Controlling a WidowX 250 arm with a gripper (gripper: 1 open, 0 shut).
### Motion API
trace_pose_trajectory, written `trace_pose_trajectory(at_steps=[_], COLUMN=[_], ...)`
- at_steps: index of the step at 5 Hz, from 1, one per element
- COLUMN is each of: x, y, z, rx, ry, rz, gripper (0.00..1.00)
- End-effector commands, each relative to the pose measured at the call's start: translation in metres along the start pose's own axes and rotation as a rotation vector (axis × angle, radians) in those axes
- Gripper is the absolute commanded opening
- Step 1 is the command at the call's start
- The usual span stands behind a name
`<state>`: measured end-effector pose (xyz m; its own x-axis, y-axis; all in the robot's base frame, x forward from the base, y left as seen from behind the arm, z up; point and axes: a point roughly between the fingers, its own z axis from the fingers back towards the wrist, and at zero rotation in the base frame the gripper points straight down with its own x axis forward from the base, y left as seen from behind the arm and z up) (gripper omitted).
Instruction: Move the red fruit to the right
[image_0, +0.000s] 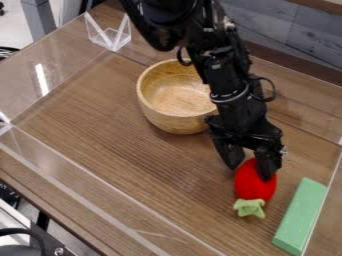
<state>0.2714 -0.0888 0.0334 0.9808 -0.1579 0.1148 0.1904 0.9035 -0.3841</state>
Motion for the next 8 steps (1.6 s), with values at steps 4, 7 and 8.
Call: trace_pose_trajectory(at_steps=[4,7,8], x=[-0.003,-0.005,-0.002], y=[-0.018,-0.017,-0.020], z=[0.021,0.048,0.051], rx=[0.047,0.093,0.104], ry=[-0.099,-0.166,-0.180], rz=[0.145,0.254,0.256], gripper=[1.00,1.00,1.00])
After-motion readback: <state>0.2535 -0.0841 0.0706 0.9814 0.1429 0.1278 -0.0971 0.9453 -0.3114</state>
